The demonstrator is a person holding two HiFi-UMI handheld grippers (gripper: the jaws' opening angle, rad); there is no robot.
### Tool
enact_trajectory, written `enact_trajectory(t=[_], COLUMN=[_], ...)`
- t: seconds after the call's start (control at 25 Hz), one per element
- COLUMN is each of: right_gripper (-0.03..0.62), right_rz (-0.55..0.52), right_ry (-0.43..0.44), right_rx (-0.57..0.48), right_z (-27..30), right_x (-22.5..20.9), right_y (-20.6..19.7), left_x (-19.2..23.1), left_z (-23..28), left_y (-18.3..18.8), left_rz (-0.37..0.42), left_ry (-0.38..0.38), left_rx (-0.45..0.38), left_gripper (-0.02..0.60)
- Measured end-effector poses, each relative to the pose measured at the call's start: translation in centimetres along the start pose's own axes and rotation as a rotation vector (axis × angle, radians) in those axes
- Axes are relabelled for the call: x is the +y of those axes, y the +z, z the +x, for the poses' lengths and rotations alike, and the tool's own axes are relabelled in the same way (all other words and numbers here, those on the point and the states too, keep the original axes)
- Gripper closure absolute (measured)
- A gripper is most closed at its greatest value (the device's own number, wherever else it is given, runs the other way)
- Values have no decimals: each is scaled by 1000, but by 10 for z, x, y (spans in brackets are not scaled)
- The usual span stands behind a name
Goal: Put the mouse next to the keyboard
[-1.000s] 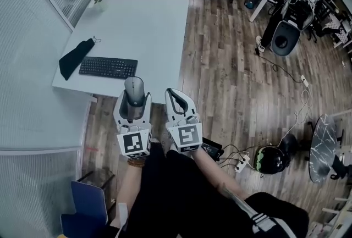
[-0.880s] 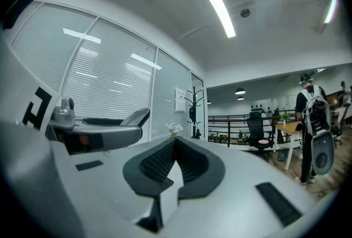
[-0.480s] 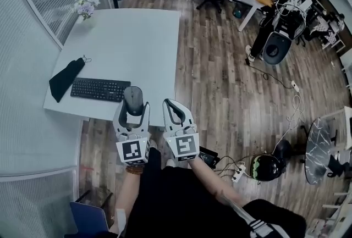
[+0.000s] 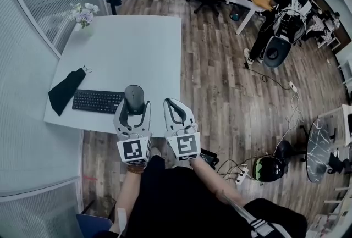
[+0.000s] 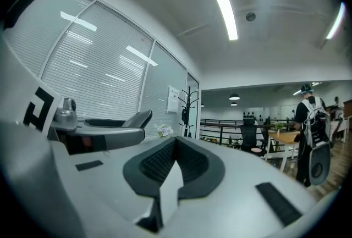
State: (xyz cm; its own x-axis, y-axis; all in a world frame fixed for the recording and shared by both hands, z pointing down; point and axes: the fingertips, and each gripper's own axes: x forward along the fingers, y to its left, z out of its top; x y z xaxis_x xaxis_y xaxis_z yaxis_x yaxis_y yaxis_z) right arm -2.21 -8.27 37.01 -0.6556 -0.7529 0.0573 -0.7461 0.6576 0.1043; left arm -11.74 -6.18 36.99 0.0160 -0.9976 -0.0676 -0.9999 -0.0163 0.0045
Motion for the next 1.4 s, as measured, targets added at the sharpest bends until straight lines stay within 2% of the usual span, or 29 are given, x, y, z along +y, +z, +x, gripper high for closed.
enact_trajectory(t=[0.48,1.0,1.4], right_gripper=[595,595,595], right_rz=[-7,1,-12], right_ry=[-79,-30,-50], right_rx=[14,-14,-3], right_z=[30,77,83], right_x=[-7,-13,-34], right_y=[-9,-14,-17], left_x=[25,47,44], left_z=[25,61,79], left_y=[-16,-22,-37], left_rz=[-16,16,9], left_ry=[-44,-1,-9], left_rx=[-4,-14,8], left_gripper=[276,276,276])
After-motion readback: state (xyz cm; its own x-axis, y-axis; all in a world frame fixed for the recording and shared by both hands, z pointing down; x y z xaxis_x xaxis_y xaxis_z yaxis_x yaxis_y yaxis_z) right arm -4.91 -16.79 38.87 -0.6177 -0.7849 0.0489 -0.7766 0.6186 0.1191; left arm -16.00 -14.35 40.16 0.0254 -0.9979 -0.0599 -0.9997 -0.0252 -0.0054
